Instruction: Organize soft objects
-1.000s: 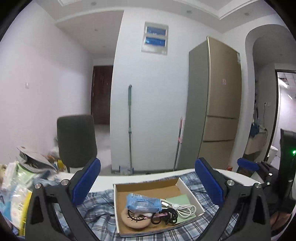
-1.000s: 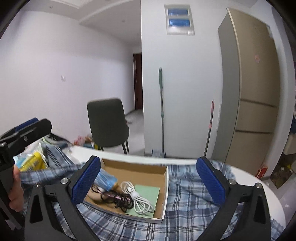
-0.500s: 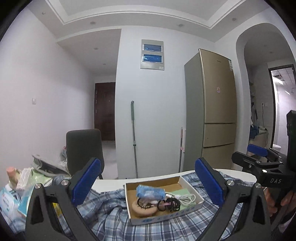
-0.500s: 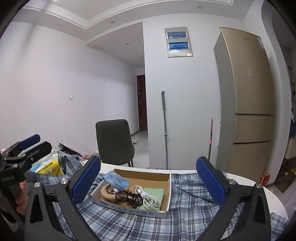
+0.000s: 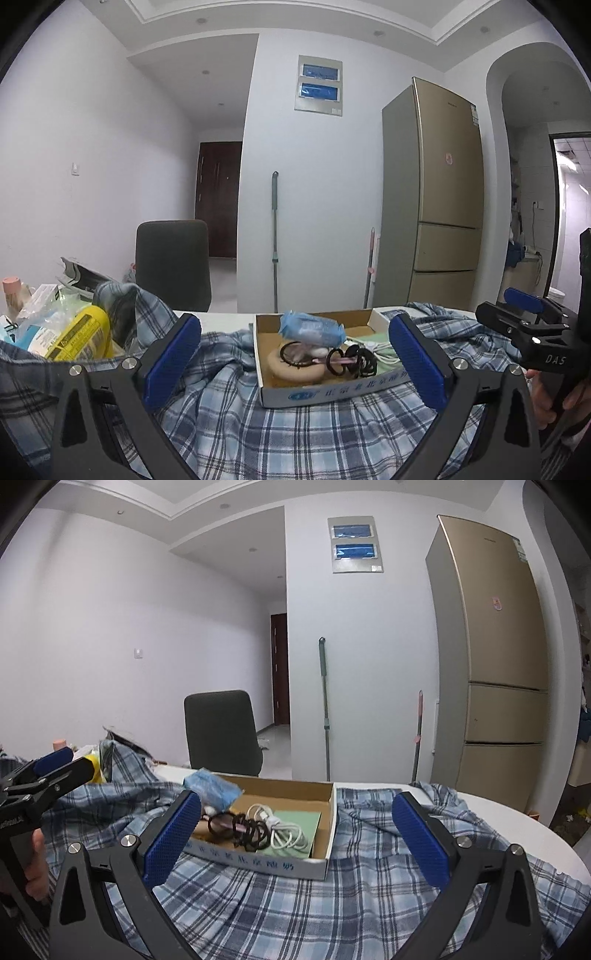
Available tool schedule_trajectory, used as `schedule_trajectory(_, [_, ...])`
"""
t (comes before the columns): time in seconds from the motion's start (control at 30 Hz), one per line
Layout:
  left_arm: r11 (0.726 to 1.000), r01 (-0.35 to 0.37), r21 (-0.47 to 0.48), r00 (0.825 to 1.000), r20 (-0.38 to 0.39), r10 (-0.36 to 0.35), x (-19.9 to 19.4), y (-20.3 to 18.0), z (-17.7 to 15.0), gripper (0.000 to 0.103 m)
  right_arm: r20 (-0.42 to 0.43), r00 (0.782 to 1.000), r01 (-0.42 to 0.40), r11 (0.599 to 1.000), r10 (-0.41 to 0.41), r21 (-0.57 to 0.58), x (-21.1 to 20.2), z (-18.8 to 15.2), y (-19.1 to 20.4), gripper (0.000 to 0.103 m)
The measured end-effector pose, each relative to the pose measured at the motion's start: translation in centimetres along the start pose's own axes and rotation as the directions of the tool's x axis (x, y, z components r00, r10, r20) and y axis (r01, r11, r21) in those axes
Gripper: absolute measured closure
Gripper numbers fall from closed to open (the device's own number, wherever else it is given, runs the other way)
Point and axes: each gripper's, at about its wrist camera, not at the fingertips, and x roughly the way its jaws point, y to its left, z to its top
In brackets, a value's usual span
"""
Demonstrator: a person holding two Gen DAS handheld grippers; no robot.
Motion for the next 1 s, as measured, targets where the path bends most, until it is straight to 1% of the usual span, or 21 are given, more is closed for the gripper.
schedule_trajectory(0.1, [1.000, -0.006, -0.003, 1.000, 0.002, 0.006, 0.0, 0.1, -0.4, 0.000, -0.007, 1.000, -0.007, 1.000, 0.007, -0.005, 0.1, -0.3, 0.0, 0.000])
schedule_trajectory(0.3, [1.000, -0.012, 0.010, 1.000, 0.006, 0.012, -0.1, -0.2, -0.8, 0.000, 0.025, 1.000, 0.004, 1.000, -0.003, -0.012, -0.6, -0.5, 0.1, 0.000])
schedule_trajectory(0.47, [1.000, -0.005, 0.010, 0.999, 0.032, 0.005, -0.6, -0.1, -0.7, 0.000, 0.032, 0.999, 0.004, 1.000, -0.003, -0.018, -0.9, -0.5, 0.1, 0.000])
schedule_trajectory(1.0, [1.000, -0.013, 0.010, 0.999, 0.034, 0.013, -0.5, -0.3, -0.7, 0.000, 0.049, 0.999, 0.001, 1.000, 0.000, -0.024, -1.2, -0.4, 0.4, 0.000])
